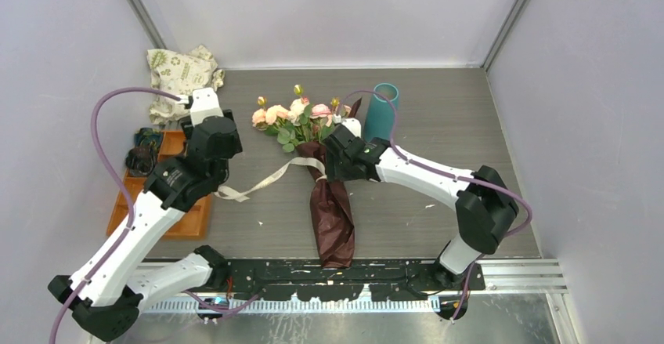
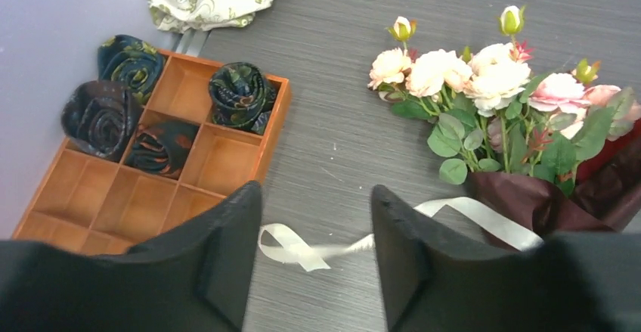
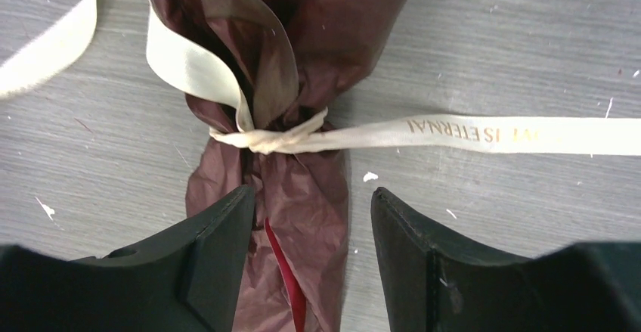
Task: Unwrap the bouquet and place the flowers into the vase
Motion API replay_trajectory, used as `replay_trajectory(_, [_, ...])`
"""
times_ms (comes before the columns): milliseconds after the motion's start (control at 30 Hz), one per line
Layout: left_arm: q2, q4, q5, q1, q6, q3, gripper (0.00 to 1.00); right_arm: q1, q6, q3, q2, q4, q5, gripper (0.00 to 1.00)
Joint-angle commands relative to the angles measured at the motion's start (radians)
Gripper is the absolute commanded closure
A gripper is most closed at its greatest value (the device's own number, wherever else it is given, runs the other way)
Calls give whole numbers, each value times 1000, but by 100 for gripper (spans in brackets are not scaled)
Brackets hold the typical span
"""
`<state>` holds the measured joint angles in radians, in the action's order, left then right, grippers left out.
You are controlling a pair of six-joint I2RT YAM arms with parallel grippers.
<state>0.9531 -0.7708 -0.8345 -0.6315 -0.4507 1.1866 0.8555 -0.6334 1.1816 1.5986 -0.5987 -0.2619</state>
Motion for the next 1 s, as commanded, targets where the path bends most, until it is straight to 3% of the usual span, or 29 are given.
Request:
replay_trajectory(0, [-59,68,104,7,12,-38,40,4,34,83,40,12,-69,37])
replay_trajectory(167, [-31,305,569,6,-14,-194,43,-3,43,120,114,10,-124,36])
replay_trajectory(333, [93,658,885,-1,-133,-368,65,-18,41,149,198,16,-129,37])
replay_trajectory(500, [188,759,928,-39,-143,-405,75,-21,35,120,201,35,-131,38])
replay_trajectory(733, [282,984,1003,-62,-259,-507,77,-38,26,85,182,70,-121,39])
replay_trajectory(967, [457,1023,1003,-109,-293,-473,83,-52,-5,63,160,73,-140,39])
